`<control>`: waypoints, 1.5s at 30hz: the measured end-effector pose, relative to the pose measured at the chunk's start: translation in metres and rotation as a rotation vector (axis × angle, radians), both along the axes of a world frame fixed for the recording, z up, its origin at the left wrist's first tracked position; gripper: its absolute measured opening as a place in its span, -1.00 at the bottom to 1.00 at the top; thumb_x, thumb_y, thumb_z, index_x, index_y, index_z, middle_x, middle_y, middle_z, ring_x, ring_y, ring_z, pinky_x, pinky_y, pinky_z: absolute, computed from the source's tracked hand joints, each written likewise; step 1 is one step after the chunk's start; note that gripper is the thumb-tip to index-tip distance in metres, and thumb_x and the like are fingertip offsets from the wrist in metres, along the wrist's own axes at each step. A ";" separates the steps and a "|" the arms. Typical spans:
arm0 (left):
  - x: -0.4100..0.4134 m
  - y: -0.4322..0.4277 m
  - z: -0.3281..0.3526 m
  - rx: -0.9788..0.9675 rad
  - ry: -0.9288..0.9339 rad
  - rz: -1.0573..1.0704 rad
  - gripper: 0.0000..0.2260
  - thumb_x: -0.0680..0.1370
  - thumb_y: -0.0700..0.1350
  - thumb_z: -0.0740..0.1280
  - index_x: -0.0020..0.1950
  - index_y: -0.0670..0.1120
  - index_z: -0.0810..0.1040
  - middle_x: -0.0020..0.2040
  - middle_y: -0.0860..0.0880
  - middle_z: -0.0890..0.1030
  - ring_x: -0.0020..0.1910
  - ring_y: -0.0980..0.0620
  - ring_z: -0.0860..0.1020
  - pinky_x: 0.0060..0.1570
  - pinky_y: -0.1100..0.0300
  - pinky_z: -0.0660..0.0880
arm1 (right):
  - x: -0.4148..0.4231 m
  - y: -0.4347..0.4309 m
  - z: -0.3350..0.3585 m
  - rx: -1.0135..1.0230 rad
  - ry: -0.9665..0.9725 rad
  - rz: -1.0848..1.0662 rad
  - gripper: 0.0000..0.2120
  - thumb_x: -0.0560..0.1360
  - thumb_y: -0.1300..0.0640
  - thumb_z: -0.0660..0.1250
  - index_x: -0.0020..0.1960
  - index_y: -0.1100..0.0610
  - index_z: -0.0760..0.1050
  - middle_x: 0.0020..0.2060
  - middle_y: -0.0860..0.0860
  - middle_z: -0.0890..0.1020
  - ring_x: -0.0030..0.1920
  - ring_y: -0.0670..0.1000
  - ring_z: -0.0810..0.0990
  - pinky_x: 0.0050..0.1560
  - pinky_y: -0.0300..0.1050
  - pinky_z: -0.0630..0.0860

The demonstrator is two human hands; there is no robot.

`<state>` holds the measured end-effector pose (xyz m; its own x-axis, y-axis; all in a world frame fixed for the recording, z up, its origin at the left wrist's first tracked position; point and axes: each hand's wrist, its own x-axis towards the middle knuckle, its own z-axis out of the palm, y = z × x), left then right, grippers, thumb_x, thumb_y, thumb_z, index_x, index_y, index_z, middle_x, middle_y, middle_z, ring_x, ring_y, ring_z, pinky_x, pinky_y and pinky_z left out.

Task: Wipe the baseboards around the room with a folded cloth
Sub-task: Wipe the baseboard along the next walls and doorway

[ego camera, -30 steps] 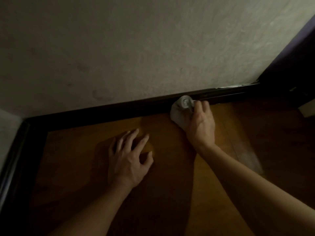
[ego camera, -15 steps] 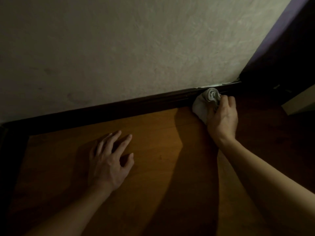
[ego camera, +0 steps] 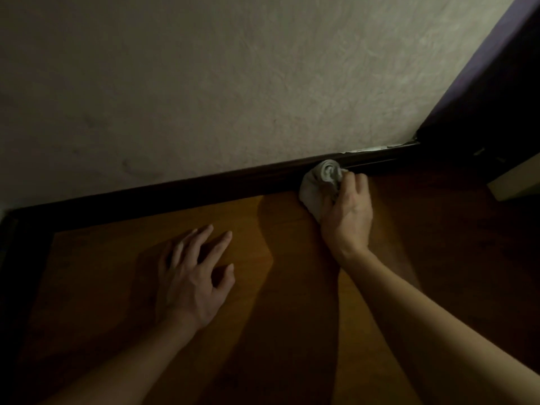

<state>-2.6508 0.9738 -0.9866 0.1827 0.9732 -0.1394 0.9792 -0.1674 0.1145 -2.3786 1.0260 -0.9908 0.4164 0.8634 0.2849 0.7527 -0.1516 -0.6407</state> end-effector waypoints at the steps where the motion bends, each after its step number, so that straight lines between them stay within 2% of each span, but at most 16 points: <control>1: 0.000 0.000 0.001 0.002 -0.004 -0.001 -0.40 0.52 0.33 -0.07 0.55 0.28 0.26 0.59 0.06 0.22 0.56 -0.04 0.15 0.44 -0.23 0.21 | -0.009 0.000 0.000 0.007 -0.023 0.046 -0.68 0.52 -0.06 0.14 0.14 0.13 0.41 0.03 0.07 0.44 -0.05 0.06 0.46 -0.11 -0.11 0.34; 5: 0.002 -0.001 0.003 0.005 -0.029 -0.004 -0.42 0.52 0.30 -0.01 0.52 0.24 0.34 0.56 0.04 0.30 0.53 -0.06 0.22 0.42 -0.24 0.23 | -0.021 0.004 -0.002 0.003 -0.071 0.097 -0.75 0.56 -0.01 0.22 0.15 0.11 0.40 0.01 0.06 0.45 -0.05 0.05 0.46 -0.12 -0.06 0.42; 12: 0.038 0.004 0.007 0.006 -0.134 0.038 -0.38 0.49 0.33 0.00 0.51 0.20 0.38 0.54 0.04 0.30 0.48 -0.09 0.28 0.41 -0.24 0.25 | 0.043 0.003 -0.005 -0.021 -0.102 -0.012 -0.77 0.49 0.05 0.25 0.11 0.08 0.36 0.03 0.05 0.44 -0.05 0.07 0.49 -0.13 -0.08 0.42; 16: 0.066 0.001 -0.002 0.008 -0.079 -0.024 -0.38 0.50 0.35 -0.05 0.54 0.25 0.29 0.59 0.08 0.23 0.57 -0.02 0.14 0.49 -0.21 0.12 | 0.085 0.001 -0.005 -0.027 -0.113 -0.107 -0.80 0.52 0.11 0.26 0.12 0.11 0.38 0.07 0.12 0.45 -0.04 0.16 0.52 -0.14 -0.10 0.37; 19: 0.067 0.000 -0.004 0.022 -0.053 -0.016 -0.38 0.50 0.36 -0.07 0.54 0.27 0.29 0.59 0.09 0.23 0.57 -0.01 0.13 0.49 -0.24 0.13 | 0.092 0.002 -0.003 -0.031 -0.073 -0.173 -0.78 0.53 0.14 0.27 0.15 0.14 0.40 0.10 0.13 0.46 -0.01 0.17 0.52 -0.09 -0.08 0.41; 23: 0.069 0.001 -0.001 0.010 -0.037 -0.005 -0.36 0.49 0.37 -0.10 0.54 0.29 0.27 0.59 0.10 0.22 0.57 0.00 0.11 0.49 -0.22 0.12 | 0.094 0.001 -0.001 0.000 -0.063 -0.114 -0.78 0.54 0.11 0.28 0.16 0.13 0.43 0.09 0.12 0.47 -0.01 0.14 0.52 -0.08 -0.07 0.44; 26: 0.069 0.000 0.001 0.002 -0.029 -0.002 -0.37 0.49 0.37 -0.09 0.55 0.30 0.25 0.60 0.11 0.20 0.58 0.00 0.09 0.50 -0.22 0.11 | 0.102 0.002 0.000 -0.018 -0.004 -0.193 -0.79 0.54 0.15 0.27 0.16 0.15 0.43 0.14 0.14 0.47 0.06 0.16 0.52 0.01 -0.03 0.48; 30: 0.070 -0.003 0.003 0.013 -0.050 -0.005 -0.38 0.50 0.35 -0.05 0.53 0.26 0.32 0.58 0.07 0.27 0.57 -0.03 0.15 0.47 -0.25 0.15 | 0.103 -0.001 0.002 0.007 -0.101 -0.048 -0.69 0.49 0.03 0.23 0.18 0.12 0.42 0.11 0.11 0.47 0.00 0.13 0.52 -0.09 -0.09 0.44; 34: 0.068 -0.002 0.000 0.001 -0.035 -0.005 -0.38 0.50 0.36 -0.09 0.55 0.29 0.26 0.60 0.10 0.21 0.58 0.00 0.10 0.48 -0.24 0.13 | 0.109 -0.001 0.003 0.011 -0.060 -0.090 -0.64 0.47 0.00 0.17 0.17 0.16 0.43 0.11 0.15 0.47 0.01 0.17 0.52 -0.05 -0.06 0.47; 39: 0.070 -0.001 -0.001 -0.001 -0.057 0.003 -0.40 0.50 0.35 -0.05 0.54 0.29 0.27 0.59 0.10 0.22 0.58 0.00 0.12 0.46 -0.26 0.15 | 0.070 0.001 0.006 -0.027 -0.163 0.056 -0.67 0.52 0.08 0.29 0.26 0.13 0.41 0.07 0.10 0.48 0.00 0.12 0.51 -0.08 -0.02 0.50; 43: 0.070 -0.002 -0.001 -0.013 -0.052 0.008 -0.43 0.52 0.32 0.01 0.54 0.31 0.26 0.60 0.12 0.20 0.58 0.02 0.09 0.46 -0.25 0.13 | 0.040 0.004 0.009 -0.019 -0.217 0.187 -0.61 0.52 -0.07 0.20 0.21 0.17 0.41 0.05 0.12 0.48 -0.03 0.09 0.49 -0.12 -0.06 0.43; 45: 0.070 -0.003 -0.002 -0.011 -0.046 0.006 -0.43 0.52 0.32 0.00 0.55 0.32 0.24 0.60 0.13 0.18 0.58 0.02 0.08 0.48 -0.25 0.13 | 0.043 0.004 0.007 -0.027 -0.201 0.174 -0.65 0.53 -0.06 0.21 0.21 0.14 0.40 0.05 0.09 0.47 -0.02 0.09 0.49 -0.13 -0.04 0.46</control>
